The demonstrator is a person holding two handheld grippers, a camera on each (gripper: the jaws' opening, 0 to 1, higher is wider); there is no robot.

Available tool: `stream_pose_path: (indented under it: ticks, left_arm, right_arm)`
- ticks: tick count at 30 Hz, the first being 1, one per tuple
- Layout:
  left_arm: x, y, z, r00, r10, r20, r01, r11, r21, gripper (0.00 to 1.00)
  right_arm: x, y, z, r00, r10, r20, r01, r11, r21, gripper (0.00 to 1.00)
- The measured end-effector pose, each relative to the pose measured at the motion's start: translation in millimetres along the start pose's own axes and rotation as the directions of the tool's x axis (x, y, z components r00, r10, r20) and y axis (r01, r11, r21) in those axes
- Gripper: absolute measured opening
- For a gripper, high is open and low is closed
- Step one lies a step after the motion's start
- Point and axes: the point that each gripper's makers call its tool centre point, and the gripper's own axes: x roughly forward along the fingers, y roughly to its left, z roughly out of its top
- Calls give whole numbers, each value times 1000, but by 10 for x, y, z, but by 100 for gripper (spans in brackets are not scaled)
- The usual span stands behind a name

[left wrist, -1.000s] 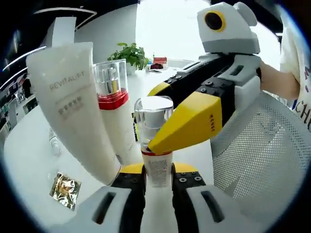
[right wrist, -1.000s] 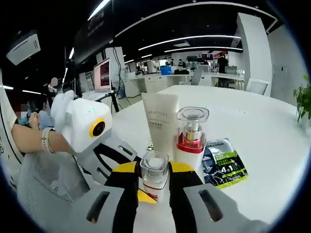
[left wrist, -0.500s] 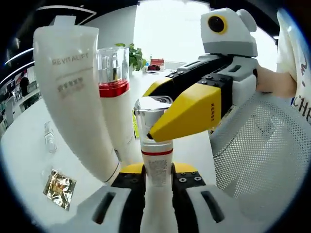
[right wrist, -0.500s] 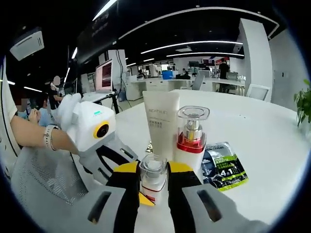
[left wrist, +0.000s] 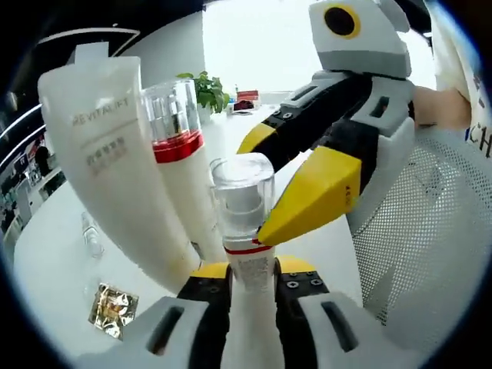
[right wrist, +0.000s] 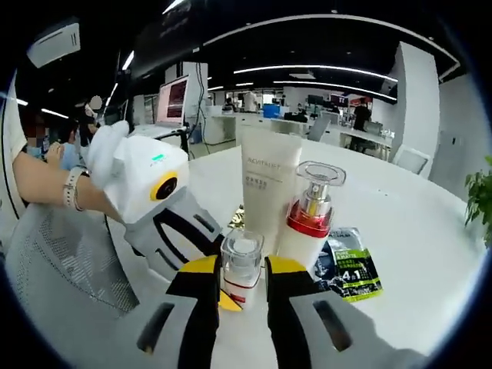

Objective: Arrange the skincare products in the storage area until every visible bottle or jar stands upright without overlapping.

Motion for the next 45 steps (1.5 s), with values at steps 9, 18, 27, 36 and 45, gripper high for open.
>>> stream_pose_path:
  ticks: [9, 18, 27, 36, 45]
  left_arm:
    - [-57, -4, 7, 998, 29, -63, -23, 995, 99, 22]
    - [-164, 43, -56, 989, 59, -135, -46, 994, 102, 17]
    - [-156, 24, -41, 990, 50, -129, -43, 997, 57, 8]
    - [-87, 49, -13, 991, 63, -120, -59, 998, 35, 7]
    - [-37, 42, 6, 992, 61, -114, -57, 998, 40, 5]
  right_arm:
    - [-19, -14, -77, 999, 12, -31, -11, 1000, 30, 27]
    - [-5, -57, -263, 991, 45, -129, -41, 999, 36, 22]
    - [92, -100, -326, 979, 86, -186, -91, 996, -16, 14]
    - [98, -169, -411, 977, 67, -202, -68, 998, 3, 12]
    - [116, -257, -452, 974, 31, -223, -36, 999, -18, 11]
